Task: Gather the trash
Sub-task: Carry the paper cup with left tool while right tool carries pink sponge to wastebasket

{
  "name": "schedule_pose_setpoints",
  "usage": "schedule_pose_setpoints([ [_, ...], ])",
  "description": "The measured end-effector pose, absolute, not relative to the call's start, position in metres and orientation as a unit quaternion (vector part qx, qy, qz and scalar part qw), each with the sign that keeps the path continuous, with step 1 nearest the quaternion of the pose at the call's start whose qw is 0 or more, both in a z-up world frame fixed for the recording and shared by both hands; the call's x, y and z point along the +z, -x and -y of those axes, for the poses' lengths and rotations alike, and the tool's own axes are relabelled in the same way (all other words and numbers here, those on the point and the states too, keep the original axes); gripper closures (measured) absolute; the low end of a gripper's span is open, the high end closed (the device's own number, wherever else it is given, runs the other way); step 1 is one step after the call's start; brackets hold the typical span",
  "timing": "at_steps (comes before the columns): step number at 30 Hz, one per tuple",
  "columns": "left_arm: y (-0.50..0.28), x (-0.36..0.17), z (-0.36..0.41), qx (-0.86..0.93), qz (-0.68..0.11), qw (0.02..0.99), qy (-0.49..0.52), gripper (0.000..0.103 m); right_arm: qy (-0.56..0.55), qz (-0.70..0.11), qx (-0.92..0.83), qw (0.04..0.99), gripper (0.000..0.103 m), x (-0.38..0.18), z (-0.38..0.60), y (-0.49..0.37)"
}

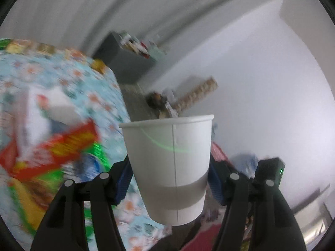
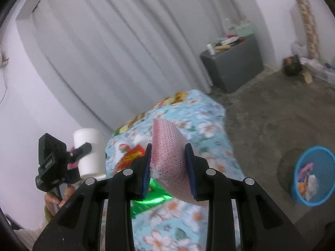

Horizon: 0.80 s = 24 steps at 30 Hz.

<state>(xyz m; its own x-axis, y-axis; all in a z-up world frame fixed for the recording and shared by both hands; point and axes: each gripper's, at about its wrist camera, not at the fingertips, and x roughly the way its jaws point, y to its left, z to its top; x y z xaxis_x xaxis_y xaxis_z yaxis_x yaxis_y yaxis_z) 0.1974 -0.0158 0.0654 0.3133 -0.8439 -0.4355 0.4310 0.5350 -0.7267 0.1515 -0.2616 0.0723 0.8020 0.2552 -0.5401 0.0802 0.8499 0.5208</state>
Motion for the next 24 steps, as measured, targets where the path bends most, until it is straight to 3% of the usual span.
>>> schedule_pose_setpoints([
  [13, -0.162, 0.007, 0.238, -0.494, -0.512, 0.696, 0.099, 0.042, -0.387, -0.323, -0.101, 0.858, 0.075, 0.003, 0.398, -0.075],
  [24, -0.145, -0.053, 0.399, -0.51, -0.561, 0.65, 0.049, 0.041, -0.463, -0.288, -0.197, 0.815, 0.073, -0.047, 0.484, -0.038],
])
